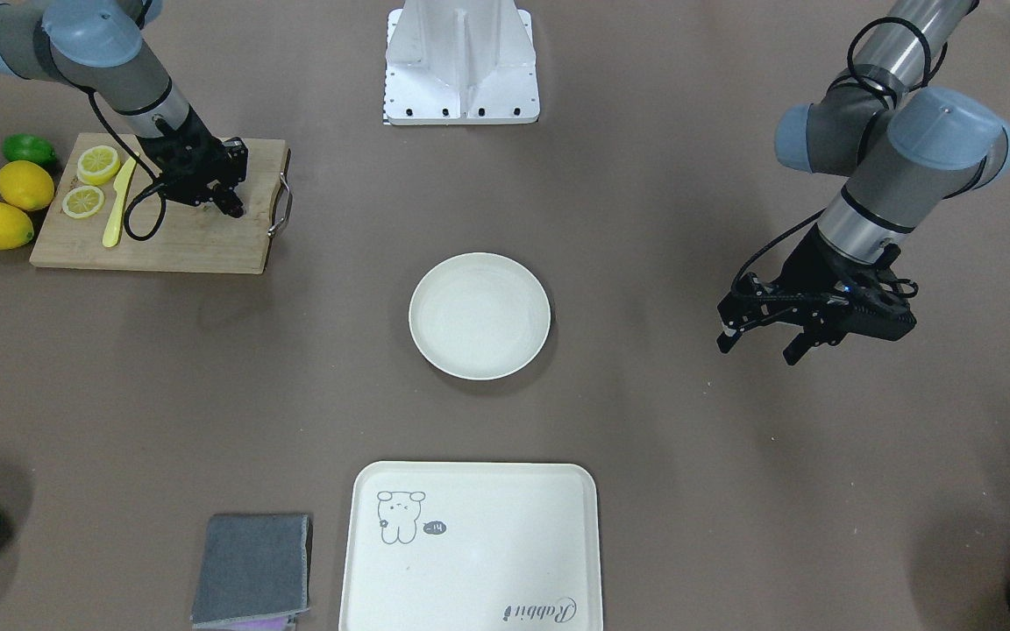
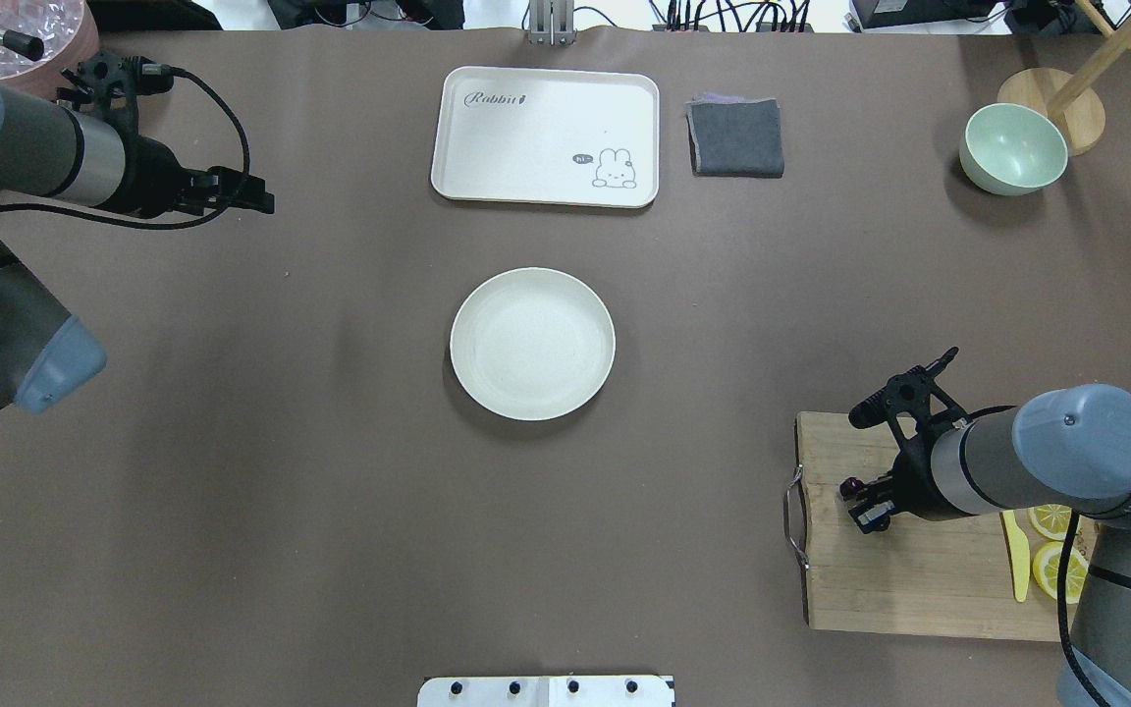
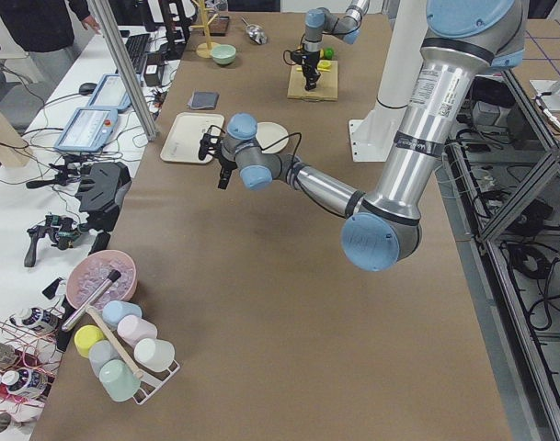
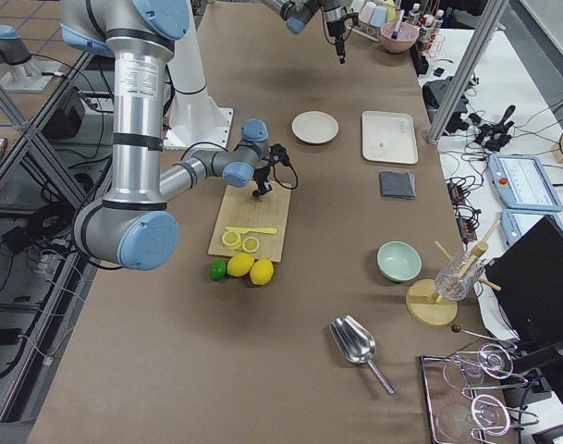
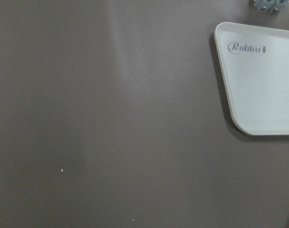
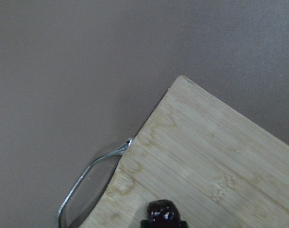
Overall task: Place red cherry on plate
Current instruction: 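Retract the left arm while the right gripper grasps the dark cherries on the board, then carry the cherries with the right gripper and lower them into the white bowl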
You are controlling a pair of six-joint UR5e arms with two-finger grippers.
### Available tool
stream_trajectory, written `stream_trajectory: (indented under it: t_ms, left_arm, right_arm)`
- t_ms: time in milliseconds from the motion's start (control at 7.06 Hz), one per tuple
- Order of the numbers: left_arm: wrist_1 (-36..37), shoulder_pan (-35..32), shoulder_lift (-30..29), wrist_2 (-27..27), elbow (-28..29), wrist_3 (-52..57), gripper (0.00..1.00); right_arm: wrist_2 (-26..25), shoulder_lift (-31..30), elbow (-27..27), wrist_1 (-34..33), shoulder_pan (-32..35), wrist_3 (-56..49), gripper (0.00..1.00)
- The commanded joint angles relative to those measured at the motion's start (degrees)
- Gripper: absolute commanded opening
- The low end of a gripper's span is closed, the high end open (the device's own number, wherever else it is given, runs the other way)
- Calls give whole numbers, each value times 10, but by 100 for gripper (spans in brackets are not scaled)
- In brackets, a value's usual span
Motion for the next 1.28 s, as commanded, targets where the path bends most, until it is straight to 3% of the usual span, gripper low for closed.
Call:
stream_trajectory:
  t_ms: [0, 142, 283, 708, 992, 1133]
  left_arm:
    - [31, -17, 0, -4, 3, 18, 98]
    - [96, -32, -4, -23, 1, 102, 98]
    - [129, -54, 1, -43, 1, 165, 98]
    - [222, -136, 30, -68, 3, 305, 98]
    - [250, -207, 68, -62, 16, 367, 98]
    - [252, -233, 82, -63, 18, 402, 98]
  right_arm:
    - [35, 13, 5, -5, 41, -1, 0]
    - [71, 37, 4, -20, 74, -1, 0]
    - [93, 90, 5, -76, 101, -1, 0]
    - [93, 293, -26, -269, 109, 12, 0]
    - [85, 423, -154, -274, 99, 68, 0]
    - [55, 461, -199, -272, 86, 76, 0]
